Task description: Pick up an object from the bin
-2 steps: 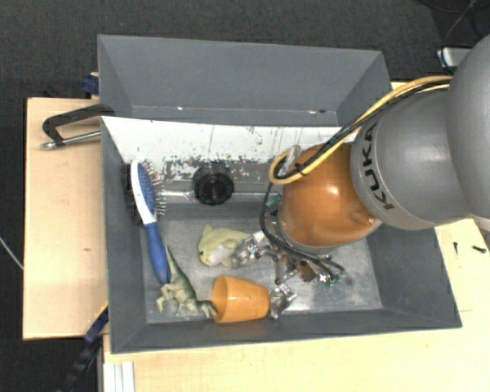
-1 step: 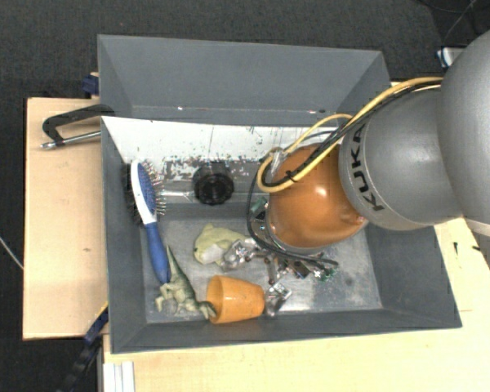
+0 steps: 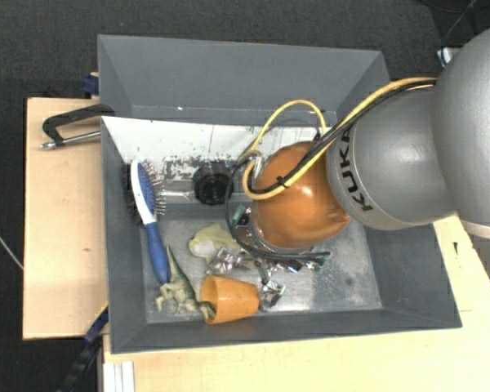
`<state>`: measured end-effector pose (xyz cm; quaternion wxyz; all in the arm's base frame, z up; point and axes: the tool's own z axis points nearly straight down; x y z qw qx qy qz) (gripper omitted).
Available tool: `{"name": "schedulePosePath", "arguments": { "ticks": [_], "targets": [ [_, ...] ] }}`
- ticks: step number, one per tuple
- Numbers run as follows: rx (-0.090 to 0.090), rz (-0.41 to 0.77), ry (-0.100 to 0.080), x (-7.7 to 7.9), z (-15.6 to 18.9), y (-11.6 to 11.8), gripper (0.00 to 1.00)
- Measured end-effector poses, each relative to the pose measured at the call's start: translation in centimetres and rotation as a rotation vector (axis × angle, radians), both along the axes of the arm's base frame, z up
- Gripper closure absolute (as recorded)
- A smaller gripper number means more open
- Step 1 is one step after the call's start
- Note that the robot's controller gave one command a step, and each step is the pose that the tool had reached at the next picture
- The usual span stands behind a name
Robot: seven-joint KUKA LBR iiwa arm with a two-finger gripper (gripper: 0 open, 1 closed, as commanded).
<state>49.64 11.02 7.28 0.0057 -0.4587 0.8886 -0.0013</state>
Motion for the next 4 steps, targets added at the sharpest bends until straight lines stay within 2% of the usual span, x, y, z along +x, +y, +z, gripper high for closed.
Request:
{"name": "schedulePosePath", "arguments": {
  "ticks": [1,3,4],
  "targets": [
    [0.000,0.002,0.001,0.0,0.1,0.1,1.00],
    [0.000,0.003,0.001,0.0,0.1,0.1,1.00],
    [0.002,0.010,0.000,0.9,5.2,0.8,1.00]
  ]
}}
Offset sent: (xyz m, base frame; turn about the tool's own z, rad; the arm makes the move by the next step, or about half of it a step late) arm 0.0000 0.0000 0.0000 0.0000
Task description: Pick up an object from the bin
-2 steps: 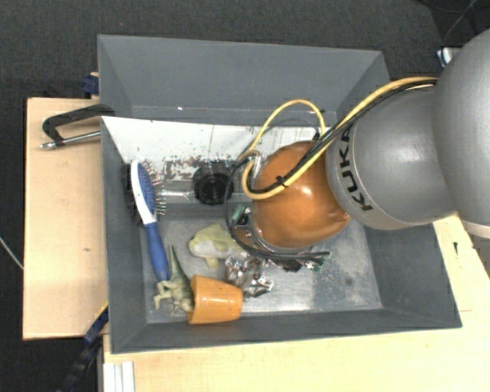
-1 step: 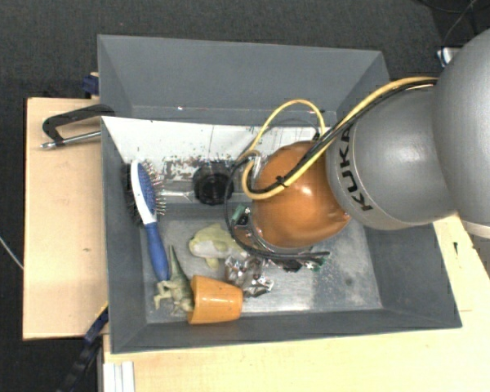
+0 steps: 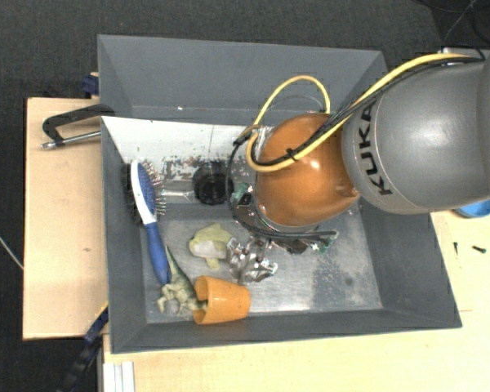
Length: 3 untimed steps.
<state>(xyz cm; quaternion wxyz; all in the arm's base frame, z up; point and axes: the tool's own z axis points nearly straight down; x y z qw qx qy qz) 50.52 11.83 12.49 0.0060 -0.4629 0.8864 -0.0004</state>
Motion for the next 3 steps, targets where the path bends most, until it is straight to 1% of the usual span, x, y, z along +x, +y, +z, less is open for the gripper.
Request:
{"name": "schedulePosePath", "arguments": {
  "ticks": [1,2,3],
  "targets": [
    [0.003,-0.277,0.004,0.6,4.0,2.4,1.00],
    [0.001,-0.277,0.006,0.5,3.9,2.3,0.00],
    [0.002,0.149,0.000,8.2,-4.1,-0.4,0.00]
  ]
}}
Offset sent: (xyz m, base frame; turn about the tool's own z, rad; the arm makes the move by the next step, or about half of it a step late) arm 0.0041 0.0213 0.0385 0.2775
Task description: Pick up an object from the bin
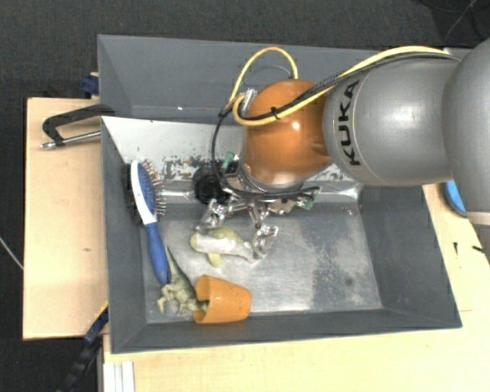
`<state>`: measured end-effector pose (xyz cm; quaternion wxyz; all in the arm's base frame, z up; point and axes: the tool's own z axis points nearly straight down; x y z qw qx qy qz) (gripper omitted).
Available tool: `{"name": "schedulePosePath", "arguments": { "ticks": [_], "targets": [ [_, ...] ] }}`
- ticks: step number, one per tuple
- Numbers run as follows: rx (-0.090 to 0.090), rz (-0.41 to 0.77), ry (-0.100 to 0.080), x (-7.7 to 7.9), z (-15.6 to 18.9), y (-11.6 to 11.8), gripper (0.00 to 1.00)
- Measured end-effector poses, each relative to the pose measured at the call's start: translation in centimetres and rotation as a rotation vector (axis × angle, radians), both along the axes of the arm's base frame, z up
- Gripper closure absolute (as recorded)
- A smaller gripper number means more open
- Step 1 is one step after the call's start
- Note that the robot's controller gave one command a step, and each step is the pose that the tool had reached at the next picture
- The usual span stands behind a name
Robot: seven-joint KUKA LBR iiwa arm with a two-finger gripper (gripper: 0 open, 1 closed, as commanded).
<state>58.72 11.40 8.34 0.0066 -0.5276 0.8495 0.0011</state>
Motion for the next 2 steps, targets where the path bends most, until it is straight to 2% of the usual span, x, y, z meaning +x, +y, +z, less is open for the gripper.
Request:
{"name": "schedulePosePath", "arguments": {
  "ticks": [1,2],
  "targets": [
    [0.003,0.000,-0.007,0.2,0.2,0.1,1.00],
    [-0.005,0.050,-0.005,-0.9,12.6,-1.3,1.00]
  ]
}}
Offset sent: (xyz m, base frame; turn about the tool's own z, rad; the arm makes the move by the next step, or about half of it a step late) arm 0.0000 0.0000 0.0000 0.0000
